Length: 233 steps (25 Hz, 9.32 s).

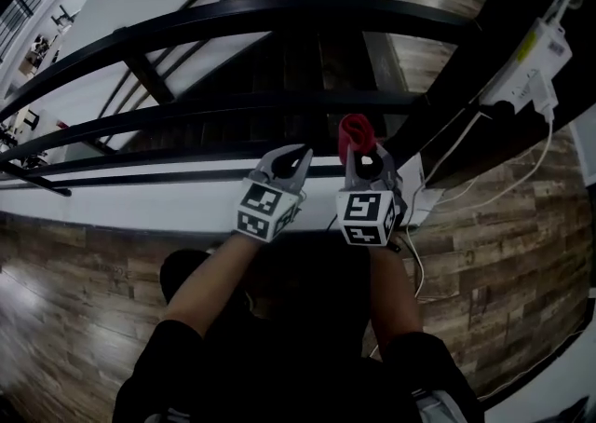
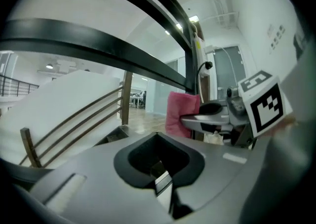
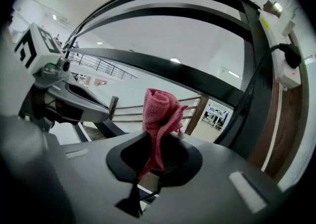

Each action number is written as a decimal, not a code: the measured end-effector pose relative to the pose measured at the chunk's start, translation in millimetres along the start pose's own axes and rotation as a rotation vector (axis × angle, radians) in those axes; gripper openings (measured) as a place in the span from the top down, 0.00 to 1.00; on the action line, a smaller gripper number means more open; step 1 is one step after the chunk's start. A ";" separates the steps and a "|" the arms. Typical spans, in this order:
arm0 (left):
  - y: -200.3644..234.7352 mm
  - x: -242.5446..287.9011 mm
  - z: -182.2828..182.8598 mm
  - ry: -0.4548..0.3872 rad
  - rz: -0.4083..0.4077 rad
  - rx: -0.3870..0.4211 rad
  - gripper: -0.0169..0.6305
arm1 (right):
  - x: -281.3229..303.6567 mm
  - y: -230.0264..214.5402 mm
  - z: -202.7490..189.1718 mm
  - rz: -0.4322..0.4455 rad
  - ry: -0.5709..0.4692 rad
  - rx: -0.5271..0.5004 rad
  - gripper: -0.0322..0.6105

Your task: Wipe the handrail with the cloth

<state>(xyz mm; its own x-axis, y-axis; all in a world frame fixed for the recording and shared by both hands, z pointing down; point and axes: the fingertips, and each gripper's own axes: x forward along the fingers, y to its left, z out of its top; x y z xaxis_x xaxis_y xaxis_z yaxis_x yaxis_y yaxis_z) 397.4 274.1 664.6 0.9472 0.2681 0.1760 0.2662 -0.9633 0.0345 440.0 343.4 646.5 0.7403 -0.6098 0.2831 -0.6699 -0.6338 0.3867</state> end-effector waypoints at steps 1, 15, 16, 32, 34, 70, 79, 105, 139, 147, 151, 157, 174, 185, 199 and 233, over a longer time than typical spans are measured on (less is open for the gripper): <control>5.8 -6.7 0.5 0.012 0.000 0.032 0.98 | -2.7 8.8 7.3 0.019 -0.028 -0.004 0.89; 149.1 -215.6 6.4 0.125 0.298 0.308 0.98 | -32.1 204.0 154.9 0.436 -0.529 -0.129 0.89; 166.3 -238.5 -1.8 0.127 0.346 0.298 0.98 | -32.0 222.7 162.5 0.463 -0.538 -0.138 0.89; 487.6 -581.8 -122.4 0.036 0.822 -0.051 0.98 | 35.5 642.9 351.9 0.777 -0.718 -0.306 0.89; 512.8 -601.5 -125.0 0.005 0.857 -0.061 0.98 | 45.3 676.6 366.3 0.802 -0.726 -0.310 0.89; 654.5 -697.4 -295.0 0.011 1.073 -0.429 0.98 | 226.5 976.3 300.5 0.836 -0.256 -0.640 0.89; 641.2 -683.7 -293.7 -0.003 1.048 -0.434 0.98 | 219.2 958.9 287.5 0.871 -0.216 -0.652 0.89; 590.1 -594.3 -266.5 0.050 0.884 -0.378 0.98 | 212.0 849.3 231.9 0.774 -0.065 -0.539 0.89; 487.1 -441.3 -236.3 0.092 0.619 -0.297 0.98 | 182.1 677.6 142.4 0.568 0.039 -0.424 0.89; 464.5 -410.5 -231.5 0.123 0.552 -0.273 0.98 | 177.8 653.3 128.8 0.575 0.031 -0.453 0.89; 456.4 -400.1 -227.8 0.149 0.537 -0.227 0.98 | 170.7 647.0 121.9 0.629 -0.016 -0.599 0.89; 433.6 -382.0 -228.3 0.183 0.517 -0.197 0.98 | 163.8 618.4 107.4 0.673 -0.013 -0.624 0.89; 343.8 -302.7 -200.2 0.212 0.408 -0.220 0.98 | 143.0 523.2 57.4 0.689 0.021 -0.620 0.89; 316.1 -267.8 -196.5 0.248 0.400 -0.153 0.98 | 133.0 468.8 27.7 0.688 0.019 -0.640 0.89; 256.1 -193.9 -199.2 0.323 0.278 -0.087 0.98 | 121.4 395.3 -12.4 0.637 0.049 -0.580 0.89; 118.8 -41.9 -171.0 0.296 0.043 -0.029 0.98 | 94.7 205.2 -93.4 0.355 0.191 -0.367 0.89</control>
<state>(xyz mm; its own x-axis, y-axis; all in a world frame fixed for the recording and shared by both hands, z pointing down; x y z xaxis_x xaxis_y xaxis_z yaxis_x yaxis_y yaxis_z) 358.8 146.0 829.6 0.8633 0.2153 0.4565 0.2176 -0.9748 0.0482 377.9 200.1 834.7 0.4922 -0.6370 0.5932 -0.8421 -0.1759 0.5098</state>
